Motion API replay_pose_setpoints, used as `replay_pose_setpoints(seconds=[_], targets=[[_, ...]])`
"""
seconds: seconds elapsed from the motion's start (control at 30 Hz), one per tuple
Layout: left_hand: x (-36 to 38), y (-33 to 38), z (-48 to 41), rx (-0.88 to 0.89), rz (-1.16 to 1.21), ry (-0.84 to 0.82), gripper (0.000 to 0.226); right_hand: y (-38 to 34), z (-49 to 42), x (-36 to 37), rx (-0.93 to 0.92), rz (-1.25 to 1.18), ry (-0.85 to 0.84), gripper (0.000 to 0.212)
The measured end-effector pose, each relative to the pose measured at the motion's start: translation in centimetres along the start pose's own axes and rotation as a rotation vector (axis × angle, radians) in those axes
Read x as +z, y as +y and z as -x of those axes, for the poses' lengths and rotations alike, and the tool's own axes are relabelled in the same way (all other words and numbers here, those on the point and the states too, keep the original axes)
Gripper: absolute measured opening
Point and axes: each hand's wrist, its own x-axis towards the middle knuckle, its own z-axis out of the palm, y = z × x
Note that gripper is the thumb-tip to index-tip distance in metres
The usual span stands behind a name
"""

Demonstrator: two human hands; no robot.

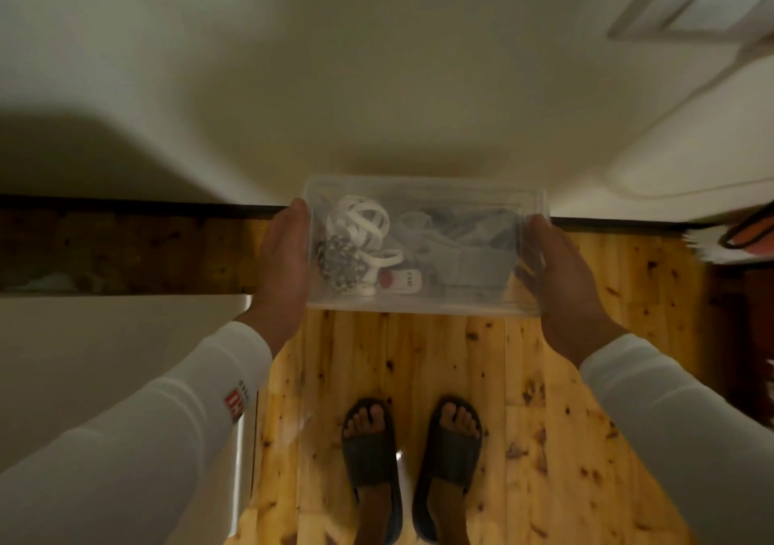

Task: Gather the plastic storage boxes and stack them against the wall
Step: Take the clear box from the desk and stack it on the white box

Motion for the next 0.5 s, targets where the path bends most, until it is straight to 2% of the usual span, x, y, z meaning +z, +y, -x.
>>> replay_pose_setpoints(seconds=[0.23, 0.4, 0.5], targets=[[0.3, -1.3, -1.7, 0.010, -0.029, -0.005, 0.053, 1.0, -1.5, 0.1, -0.023, 0.005, -0.018, 0.017], [0.5, -1.7, -2.7, 0.001, -0.013, -0.018, 0.053, 1.7, -2.5, 0.4, -0.003, -0.012, -0.022, 0.032], [0.6, -2.0, -3.0, -0.007, -0.023, 0.005, 0.054, 2.1, -2.8, 0.5, -0.003, -0.020, -0.014, 0.025]])
